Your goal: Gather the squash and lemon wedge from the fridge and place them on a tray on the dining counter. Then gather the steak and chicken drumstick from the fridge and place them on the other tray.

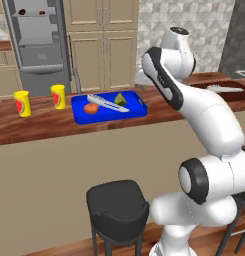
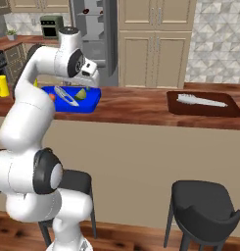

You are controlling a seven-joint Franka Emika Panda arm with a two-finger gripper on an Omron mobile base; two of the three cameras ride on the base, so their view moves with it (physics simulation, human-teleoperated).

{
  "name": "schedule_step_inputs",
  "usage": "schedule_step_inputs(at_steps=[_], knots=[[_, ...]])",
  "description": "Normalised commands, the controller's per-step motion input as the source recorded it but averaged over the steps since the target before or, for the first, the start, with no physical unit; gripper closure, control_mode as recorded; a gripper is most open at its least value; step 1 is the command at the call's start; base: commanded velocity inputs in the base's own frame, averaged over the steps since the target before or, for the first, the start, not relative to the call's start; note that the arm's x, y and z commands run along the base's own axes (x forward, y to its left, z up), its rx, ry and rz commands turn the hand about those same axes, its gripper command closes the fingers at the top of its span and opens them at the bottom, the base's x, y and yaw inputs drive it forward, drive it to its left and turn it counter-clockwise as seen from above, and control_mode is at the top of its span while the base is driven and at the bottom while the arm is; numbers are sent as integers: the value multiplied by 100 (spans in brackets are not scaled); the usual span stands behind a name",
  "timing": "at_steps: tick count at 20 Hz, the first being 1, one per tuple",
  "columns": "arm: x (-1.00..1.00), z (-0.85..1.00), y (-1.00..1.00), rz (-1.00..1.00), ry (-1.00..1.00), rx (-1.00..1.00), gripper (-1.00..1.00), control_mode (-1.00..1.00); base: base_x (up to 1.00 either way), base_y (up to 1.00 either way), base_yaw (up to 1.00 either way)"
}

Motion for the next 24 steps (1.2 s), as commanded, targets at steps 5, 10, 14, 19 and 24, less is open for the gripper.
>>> schedule_step_inputs(at_steps=[5, 10, 14, 19, 24], knots=[[-99, 1, -18, -5, -14, 2, -100, -100, 0, 0, 0], [-85, 10, -8, 0, -12, -2, -100, -100, 0, 0, 0], [-93, 1, -18, 0, -13, -3, -100, -100, 0, 0, 0], [-99, 0, -24, 2, -12, -2, -100, -100, 0, 0, 0], [-89, -4, -14, 2, -8, 0, -100, -100, 0, 0, 0]])
